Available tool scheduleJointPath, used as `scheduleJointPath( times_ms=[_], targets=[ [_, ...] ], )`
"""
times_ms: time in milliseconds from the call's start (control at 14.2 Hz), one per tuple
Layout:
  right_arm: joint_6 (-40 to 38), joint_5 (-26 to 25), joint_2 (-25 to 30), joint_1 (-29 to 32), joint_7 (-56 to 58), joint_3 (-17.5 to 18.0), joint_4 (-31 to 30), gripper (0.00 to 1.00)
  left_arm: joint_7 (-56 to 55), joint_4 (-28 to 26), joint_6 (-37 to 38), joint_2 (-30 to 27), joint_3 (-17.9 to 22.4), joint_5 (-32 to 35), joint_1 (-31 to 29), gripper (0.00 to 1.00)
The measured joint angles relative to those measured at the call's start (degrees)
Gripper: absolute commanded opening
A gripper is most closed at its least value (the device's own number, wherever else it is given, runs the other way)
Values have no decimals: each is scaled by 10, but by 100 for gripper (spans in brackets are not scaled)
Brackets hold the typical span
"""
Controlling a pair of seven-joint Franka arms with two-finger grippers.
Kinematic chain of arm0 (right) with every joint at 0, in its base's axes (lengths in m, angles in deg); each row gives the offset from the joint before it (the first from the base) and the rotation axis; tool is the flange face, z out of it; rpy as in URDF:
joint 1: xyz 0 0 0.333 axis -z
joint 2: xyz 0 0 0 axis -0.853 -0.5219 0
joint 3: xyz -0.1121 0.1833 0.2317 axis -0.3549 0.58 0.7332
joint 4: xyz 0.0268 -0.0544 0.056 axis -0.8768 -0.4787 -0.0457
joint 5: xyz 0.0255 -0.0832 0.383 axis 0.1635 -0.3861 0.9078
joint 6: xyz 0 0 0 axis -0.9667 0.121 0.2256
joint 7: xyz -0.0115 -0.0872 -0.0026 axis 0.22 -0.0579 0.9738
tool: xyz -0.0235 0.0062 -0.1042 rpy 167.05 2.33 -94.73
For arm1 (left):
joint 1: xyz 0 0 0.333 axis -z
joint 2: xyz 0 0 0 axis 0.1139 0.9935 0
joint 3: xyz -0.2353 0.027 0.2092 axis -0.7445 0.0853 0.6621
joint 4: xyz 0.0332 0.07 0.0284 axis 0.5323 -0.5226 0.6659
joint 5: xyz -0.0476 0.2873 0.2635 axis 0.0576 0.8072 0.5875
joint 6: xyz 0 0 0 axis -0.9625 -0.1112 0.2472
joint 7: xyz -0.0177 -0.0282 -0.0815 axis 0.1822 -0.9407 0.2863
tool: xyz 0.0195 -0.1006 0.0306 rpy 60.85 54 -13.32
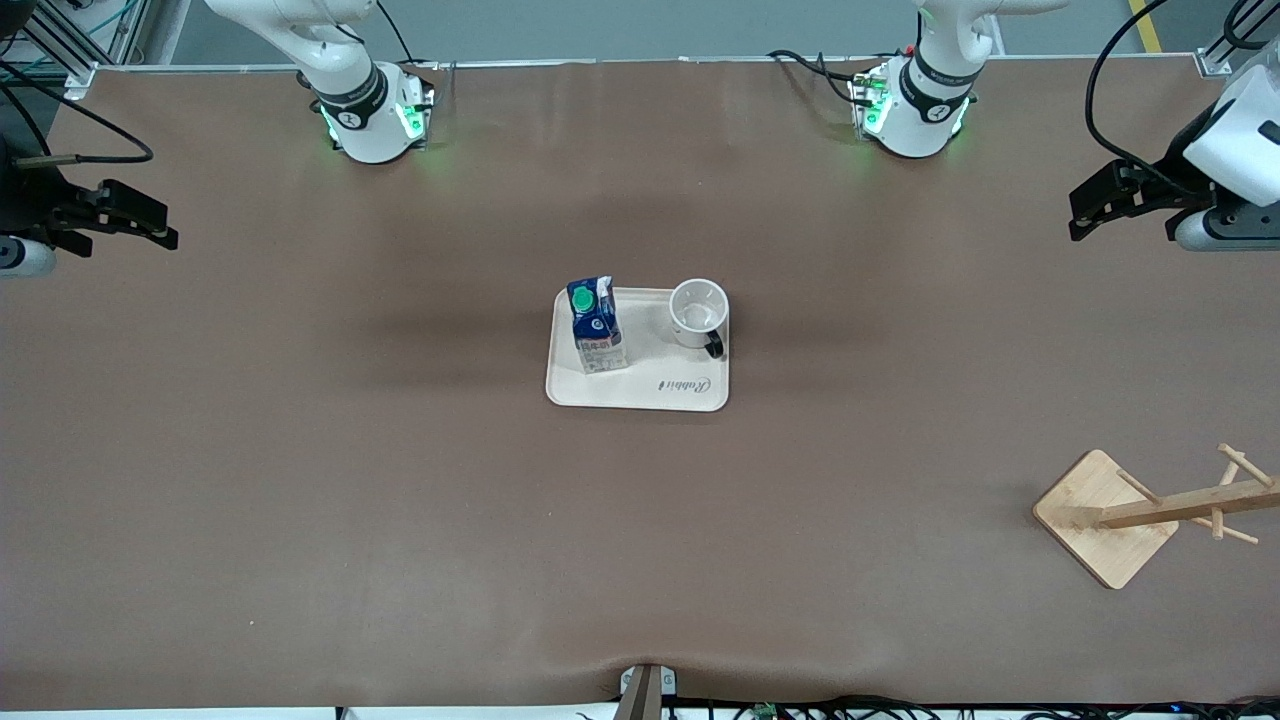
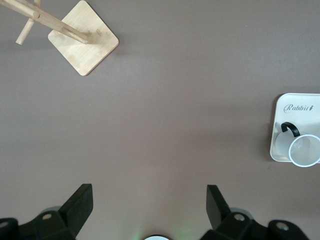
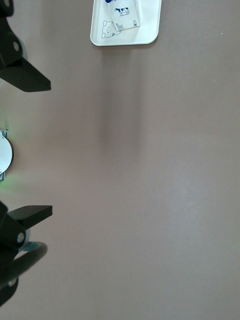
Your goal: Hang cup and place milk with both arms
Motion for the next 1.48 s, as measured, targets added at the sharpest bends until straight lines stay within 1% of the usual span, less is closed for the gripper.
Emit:
scheduleJointPath(
  times_ms=[423, 705, 846, 987, 1198, 1339, 1480],
  targets=[
    [0, 0, 0, 0, 0, 0, 0, 100, 0, 1, -1, 0, 0, 0, 0, 100],
    [0, 0, 0, 0, 0, 0, 0, 100, -2, 14, -1, 16, -3, 0, 5, 100],
    [-1, 0, 0, 0, 0, 0, 0, 100, -34, 15, 0, 25, -14, 0, 15, 100],
    [-1, 0, 0, 0, 0, 0, 0, 100, -87, 15, 0, 40, -35, -1, 26, 100],
    [-1, 0, 0, 0, 0, 0, 0, 100, -151, 11, -13, 69, -79, -1, 33, 100],
    [-2, 0, 0, 0, 0, 0, 0, 100, -192, -5, -44, 84, -107, -1, 34, 100],
    [-2, 0, 0, 0, 0, 1, 0, 100, -239, -33, -82, 90, -137, -1, 36, 100]
  ],
)
